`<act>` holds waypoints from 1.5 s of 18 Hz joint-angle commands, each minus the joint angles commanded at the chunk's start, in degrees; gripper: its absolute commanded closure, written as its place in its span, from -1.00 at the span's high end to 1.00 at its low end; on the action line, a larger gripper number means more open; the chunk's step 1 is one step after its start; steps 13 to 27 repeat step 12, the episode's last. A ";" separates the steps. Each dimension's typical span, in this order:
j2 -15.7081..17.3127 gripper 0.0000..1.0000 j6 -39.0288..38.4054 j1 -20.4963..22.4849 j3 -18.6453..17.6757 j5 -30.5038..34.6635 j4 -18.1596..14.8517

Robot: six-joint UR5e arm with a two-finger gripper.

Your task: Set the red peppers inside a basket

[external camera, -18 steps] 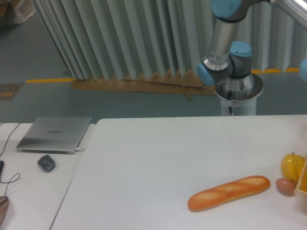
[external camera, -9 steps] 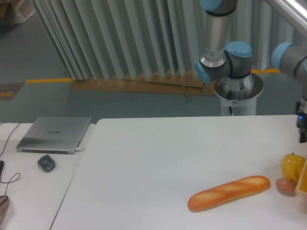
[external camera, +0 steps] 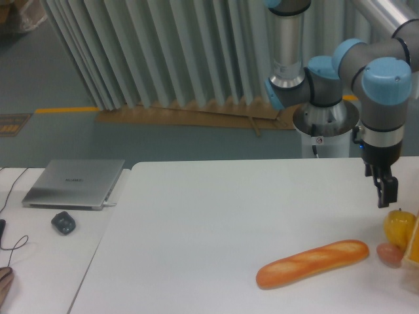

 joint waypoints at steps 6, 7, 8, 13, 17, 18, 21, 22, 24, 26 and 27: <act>0.01 1.00 -1.05 -2.29 0.00 0.53 -1.15; 0.00 1.00 -1.23 -2.46 -0.08 0.61 -1.07; 0.09 1.00 -1.23 -2.63 -0.26 0.88 -0.98; 0.00 1.00 -1.23 -2.64 -0.61 0.62 -0.37; 0.00 1.00 -1.23 -2.64 -0.61 0.62 -0.37; 0.00 1.00 -1.23 -2.64 -0.61 0.62 -0.37; 0.00 1.00 -1.23 -2.64 -0.61 0.62 -0.37; 0.00 1.00 -1.23 -2.64 -0.61 0.62 -0.37; 0.00 1.00 -1.23 -2.64 -0.61 0.62 -0.37; 0.00 1.00 -1.23 -2.64 -0.61 0.62 -0.37; 0.00 1.00 -1.23 -2.64 -0.61 0.62 -0.37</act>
